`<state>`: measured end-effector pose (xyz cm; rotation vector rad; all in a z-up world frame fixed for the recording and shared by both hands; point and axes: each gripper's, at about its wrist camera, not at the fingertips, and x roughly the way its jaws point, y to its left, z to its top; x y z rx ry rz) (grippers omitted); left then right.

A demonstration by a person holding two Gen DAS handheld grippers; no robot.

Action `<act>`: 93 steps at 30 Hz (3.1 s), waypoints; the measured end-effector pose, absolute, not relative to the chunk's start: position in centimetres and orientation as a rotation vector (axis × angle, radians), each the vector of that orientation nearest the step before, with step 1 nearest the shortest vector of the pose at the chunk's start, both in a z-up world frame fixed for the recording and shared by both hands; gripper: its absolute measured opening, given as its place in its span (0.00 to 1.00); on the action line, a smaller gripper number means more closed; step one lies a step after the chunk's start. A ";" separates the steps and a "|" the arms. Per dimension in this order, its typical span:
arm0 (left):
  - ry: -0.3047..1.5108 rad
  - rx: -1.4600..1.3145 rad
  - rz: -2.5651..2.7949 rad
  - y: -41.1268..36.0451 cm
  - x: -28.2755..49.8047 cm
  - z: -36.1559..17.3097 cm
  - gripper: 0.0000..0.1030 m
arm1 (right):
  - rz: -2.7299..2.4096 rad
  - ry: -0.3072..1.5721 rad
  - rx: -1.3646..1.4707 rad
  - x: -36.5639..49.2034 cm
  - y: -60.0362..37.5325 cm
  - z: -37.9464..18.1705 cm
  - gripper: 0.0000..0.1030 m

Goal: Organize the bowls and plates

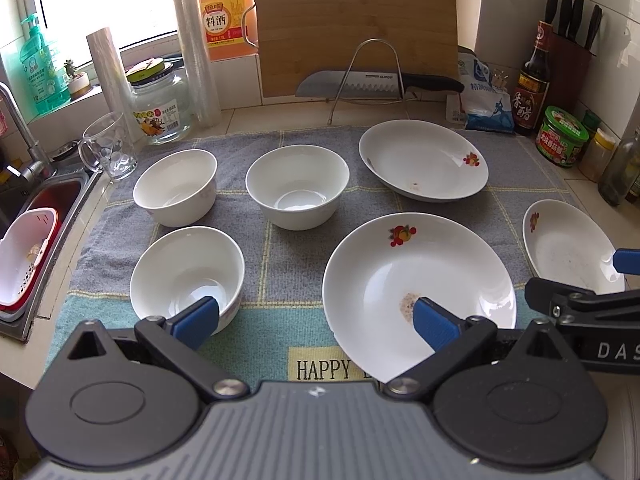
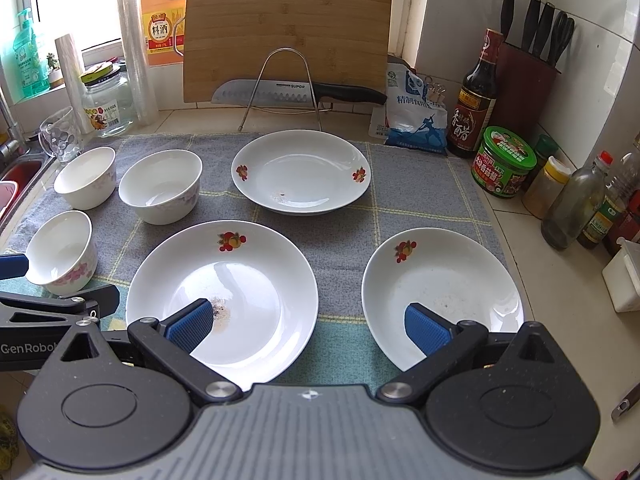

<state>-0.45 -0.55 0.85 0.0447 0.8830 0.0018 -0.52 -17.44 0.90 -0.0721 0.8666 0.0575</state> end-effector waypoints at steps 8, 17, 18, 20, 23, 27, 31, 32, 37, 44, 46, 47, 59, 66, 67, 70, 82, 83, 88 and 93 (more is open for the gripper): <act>0.879 0.043 0.000 -0.5 -0.4 0.9 0.99 | 0.061 0.861 -0.071 -0.5 -17.5 1.1 1.00; 0.876 0.044 -0.001 -0.5 -0.4 0.9 0.99 | 0.067 0.856 -0.068 -0.5 -17.5 1.1 1.00; 0.874 0.045 -0.002 -0.6 -0.4 0.9 0.99 | 0.067 0.854 -0.068 -0.5 -17.5 1.1 1.00; 0.870 0.047 -0.003 -0.6 -0.3 1.0 0.99 | 0.068 0.850 -0.070 -0.6 -17.6 1.1 1.00; 0.858 0.045 -0.010 -0.7 -0.1 1.1 0.99 | 0.071 0.838 -0.071 -0.5 -17.6 1.2 1.00; 0.841 0.046 -0.025 -0.7 0.2 1.2 0.99 | 0.077 0.822 -0.078 -0.6 -17.7 1.3 1.00; 0.815 0.044 -0.053 -0.8 0.3 1.6 0.99 | 0.083 0.795 -0.093 -0.6 -17.9 1.5 1.00; 0.806 0.045 -0.062 -0.8 0.3 1.7 0.99 | 0.084 0.786 -0.098 -0.7 -17.9 1.6 1.00; 0.783 0.050 -0.110 -1.4 0.6 2.1 0.99 | 0.096 0.733 -0.109 -1.0 -18.8 2.0 1.00; 0.752 0.046 -0.169 -2.9 1.0 2.3 0.99 | 0.091 0.673 -0.117 -1.8 -21.1 2.4 1.00; 0.744 0.034 -0.186 -3.2 1.3 2.4 0.99 | 0.080 0.660 -0.122 -2.1 -22.0 2.3 1.00; 0.745 0.031 -0.198 -3.4 1.4 2.4 0.99 | 0.074 0.655 -0.126 -2.2 -22.4 2.2 1.00; 0.685 0.065 -0.307 -7.4 2.6 1.8 0.99 | 0.008 0.733 -0.117 -4.3 -28.8 -1.5 1.00; 0.728 0.080 -0.374 -10.1 3.3 0.9 0.99 | 0.042 0.788 -0.107 -4.9 -30.9 -4.3 1.00; 0.728 0.086 -0.382 -10.5 3.2 0.9 0.99 | 0.049 0.796 -0.108 -4.8 -31.1 -4.8 1.00; 0.742 0.087 -0.393 -11.4 3.4 0.6 0.99 | 0.079 0.828 -0.100 -4.4 -31.7 -6.5 1.00; 0.761 0.117 -0.357 -13.1 3.8 0.1 0.99 | 0.145 0.870 -0.104 -1.0 -33.0 -11.2 1.00; 0.762 0.120 -0.357 -13.1 3.9 0.1 0.99 | 0.158 0.873 -0.092 -0.9 -33.2 -11.2 1.00; 0.780 0.114 -0.379 -13.7 4.4 -0.2 0.99 | 0.185 0.813 -0.085 -1.5 -33.8 -11.7 1.00; 0.798 0.112 -0.422 -14.7 5.1 -0.6 0.99 | 0.172 0.793 -0.073 -1.6 -34.0 -11.8 1.00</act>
